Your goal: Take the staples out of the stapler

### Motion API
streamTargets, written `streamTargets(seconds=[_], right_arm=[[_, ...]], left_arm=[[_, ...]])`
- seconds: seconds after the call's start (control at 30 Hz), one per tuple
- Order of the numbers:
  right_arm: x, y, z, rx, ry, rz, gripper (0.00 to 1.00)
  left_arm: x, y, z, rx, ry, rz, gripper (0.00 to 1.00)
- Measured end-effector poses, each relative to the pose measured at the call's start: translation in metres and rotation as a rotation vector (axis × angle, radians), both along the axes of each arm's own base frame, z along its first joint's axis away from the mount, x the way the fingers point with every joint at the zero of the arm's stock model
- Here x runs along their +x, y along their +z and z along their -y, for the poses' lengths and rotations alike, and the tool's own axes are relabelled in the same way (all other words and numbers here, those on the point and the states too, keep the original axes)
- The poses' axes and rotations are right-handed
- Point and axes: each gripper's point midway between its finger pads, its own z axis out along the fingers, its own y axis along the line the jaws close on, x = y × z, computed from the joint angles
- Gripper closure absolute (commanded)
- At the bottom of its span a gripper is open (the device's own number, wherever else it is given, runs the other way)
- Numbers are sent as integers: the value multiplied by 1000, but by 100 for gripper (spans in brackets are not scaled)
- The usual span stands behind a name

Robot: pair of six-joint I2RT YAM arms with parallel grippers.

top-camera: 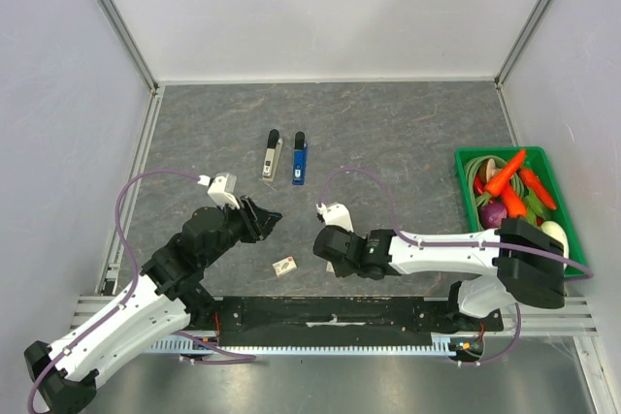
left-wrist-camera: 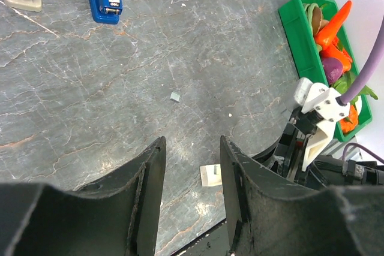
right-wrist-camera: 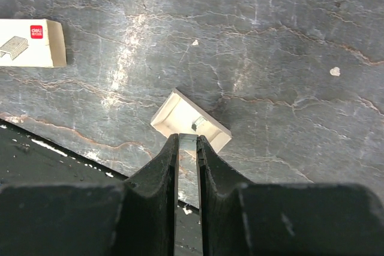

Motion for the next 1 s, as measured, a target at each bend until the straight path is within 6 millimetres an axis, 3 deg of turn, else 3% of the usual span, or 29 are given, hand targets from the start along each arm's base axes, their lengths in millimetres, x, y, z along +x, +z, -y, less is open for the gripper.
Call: streamTargets(seconds=[0.23, 0.47, 0.7, 0.83, 1.0], right_arm=[[-4, -11, -3, -19, 12, -12, 77], [-7, -16, -4, -32, 19, -19, 65], [-7, -14, -5, -29, 20, -17, 60], [0, -1, -15, -11, 21, 11, 55], [25, 34, -38, 33, 9, 104, 53]], left_arm=[[0, 1, 0, -3, 1, 0, 52], [0, 1, 0, -5, 1, 2, 52], [0, 1, 0, -5, 1, 3, 53], [0, 1, 0, -5, 1, 3, 53], [0, 1, 0, -5, 1, 3, 52]])
